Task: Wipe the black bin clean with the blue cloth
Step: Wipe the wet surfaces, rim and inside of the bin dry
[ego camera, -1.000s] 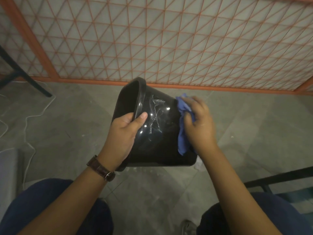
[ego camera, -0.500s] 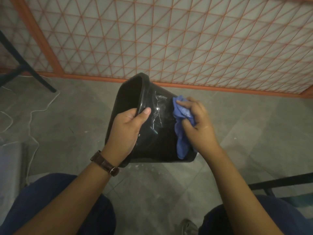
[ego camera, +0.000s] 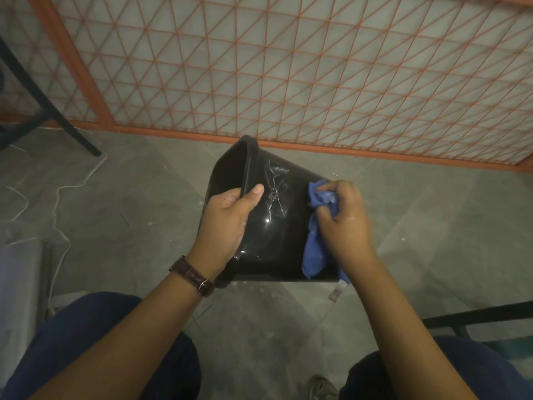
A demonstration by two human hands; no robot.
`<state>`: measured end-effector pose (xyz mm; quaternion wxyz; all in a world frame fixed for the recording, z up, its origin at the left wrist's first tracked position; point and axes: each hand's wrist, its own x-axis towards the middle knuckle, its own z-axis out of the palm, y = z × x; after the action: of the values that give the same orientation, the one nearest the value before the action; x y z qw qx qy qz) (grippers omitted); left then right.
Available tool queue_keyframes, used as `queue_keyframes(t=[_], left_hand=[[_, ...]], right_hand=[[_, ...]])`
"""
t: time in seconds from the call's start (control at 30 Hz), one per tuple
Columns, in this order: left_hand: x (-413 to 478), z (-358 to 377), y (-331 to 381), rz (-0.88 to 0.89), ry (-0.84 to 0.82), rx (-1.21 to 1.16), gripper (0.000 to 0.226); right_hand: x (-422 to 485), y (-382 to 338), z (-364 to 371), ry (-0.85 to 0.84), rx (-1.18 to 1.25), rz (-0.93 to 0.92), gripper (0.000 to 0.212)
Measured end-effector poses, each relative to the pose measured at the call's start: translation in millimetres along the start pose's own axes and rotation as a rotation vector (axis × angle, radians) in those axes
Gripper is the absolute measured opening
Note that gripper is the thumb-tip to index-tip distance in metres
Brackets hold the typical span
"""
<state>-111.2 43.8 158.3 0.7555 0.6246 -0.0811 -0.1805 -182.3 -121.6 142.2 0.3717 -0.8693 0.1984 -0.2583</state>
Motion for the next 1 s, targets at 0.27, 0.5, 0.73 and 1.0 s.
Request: queue_keyframes(t=[0.27,0.5,0.73,1.0], left_hand=[[-2.9,2.8,-1.4,0.034,-0.013,0.042,0.03],[-3.0,8.4,-2.4,0.019,-0.015,0.025,0.042],[-3.8,7.7,2.0,-0.008,0.051,0.032,0.026],[-2.0,7.7,-4.9,-0.017,-0.013,0.047,0.052]], right_hand=[[-7.9,-13.7,7.5,-0.151,0.034,-0.161,0.036],[1.8,-10.2,8.4,-0.043,-0.04,-0.003,0.042],[-12.5,-13.9,11.1,-0.103,0.033,-0.023,0.028],[-24.7,-30.4,17.0,-0.22,-0.042,-0.218,0.03]])
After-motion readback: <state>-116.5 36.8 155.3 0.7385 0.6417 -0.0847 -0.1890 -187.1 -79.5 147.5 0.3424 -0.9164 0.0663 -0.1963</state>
